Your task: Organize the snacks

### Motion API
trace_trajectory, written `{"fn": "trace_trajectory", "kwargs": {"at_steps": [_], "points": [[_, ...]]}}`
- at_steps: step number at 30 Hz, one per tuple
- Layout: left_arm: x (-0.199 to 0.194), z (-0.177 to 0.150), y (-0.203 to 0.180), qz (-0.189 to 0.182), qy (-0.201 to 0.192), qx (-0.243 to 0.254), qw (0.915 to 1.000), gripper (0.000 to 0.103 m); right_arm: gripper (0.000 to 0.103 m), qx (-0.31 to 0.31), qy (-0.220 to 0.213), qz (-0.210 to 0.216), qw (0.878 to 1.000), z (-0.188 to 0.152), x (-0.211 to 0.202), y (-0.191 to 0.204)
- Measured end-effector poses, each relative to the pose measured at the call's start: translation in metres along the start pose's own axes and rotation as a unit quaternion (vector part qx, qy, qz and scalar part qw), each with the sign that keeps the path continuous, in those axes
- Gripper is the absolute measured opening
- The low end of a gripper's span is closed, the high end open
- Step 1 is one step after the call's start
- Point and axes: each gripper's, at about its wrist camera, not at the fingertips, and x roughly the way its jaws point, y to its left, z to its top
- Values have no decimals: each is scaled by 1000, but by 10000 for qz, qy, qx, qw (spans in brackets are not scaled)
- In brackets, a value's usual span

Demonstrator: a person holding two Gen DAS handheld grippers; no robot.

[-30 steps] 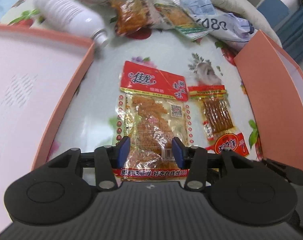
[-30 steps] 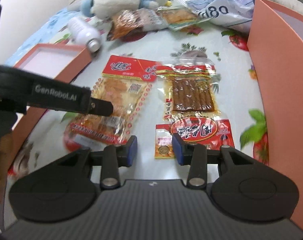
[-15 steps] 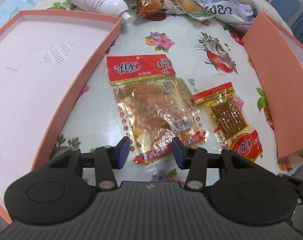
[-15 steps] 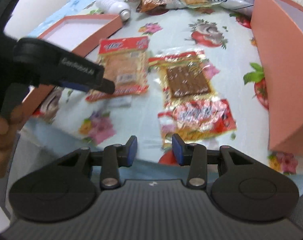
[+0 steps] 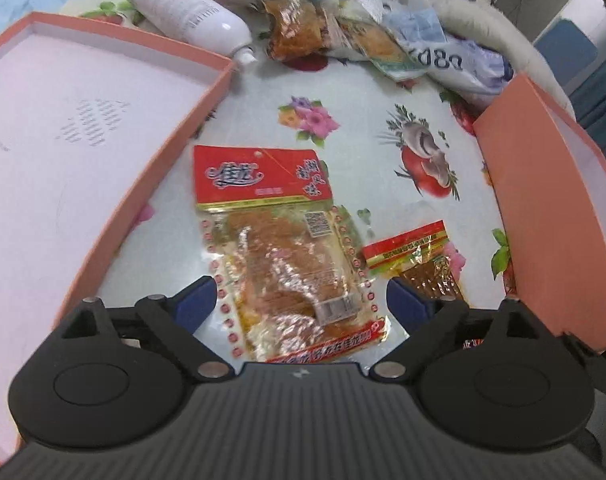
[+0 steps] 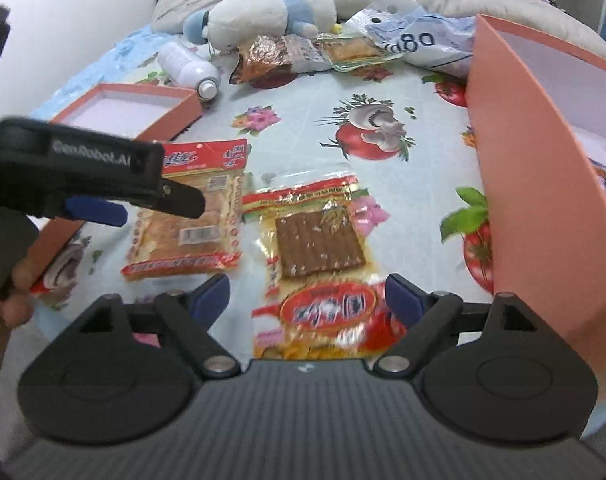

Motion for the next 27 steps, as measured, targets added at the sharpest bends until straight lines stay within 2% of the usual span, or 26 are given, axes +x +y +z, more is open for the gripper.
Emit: {"fn": "trace_trajectory", "kwargs": {"at_steps": [3, 6, 9, 12, 14, 16, 19, 20, 25, 27], "points": [[11, 3, -6, 196, 88, 149, 9997, 94, 86, -85, 26, -51, 9999, 5, 13, -3], [22, 5, -13, 531, 194, 364, 9977, 103, 87, -231, 37, -133, 9996, 6, 23, -5], [30, 4, -17, 846, 267, 494, 9948, 103, 89, -589, -6, -93, 9982, 5, 28, -1], [34, 1, -25, 1102, 254, 613, 9917, 103, 89, -523, 168, 3, 9985, 11, 30, -5], [35, -2, -28, 1127, 239, 614, 9914, 102, 82, -523, 206, 45, 9984, 12, 29, -3], [34, -6, -32, 1168, 171, 688, 9906, 96, 66, -604, 194, 82, 9980, 11, 26, 1], [30, -10, -37, 1159, 71, 749, 9904, 85, 57, -665, 164, 61, 9976, 11, 24, 5], [28, -12, -39, 1145, 54, 787, 9903, 83, 56, -624, 157, 62, 9979, 11, 23, 4], [20, -18, -49, 987, -23, 972, 9904, 50, 55, -572, 107, -16, 9983, 12, 19, 6], [16, -17, -49, 864, -5, 872, 9924, 46, 55, -448, 90, -39, 9989, 12, 15, 4]]}}
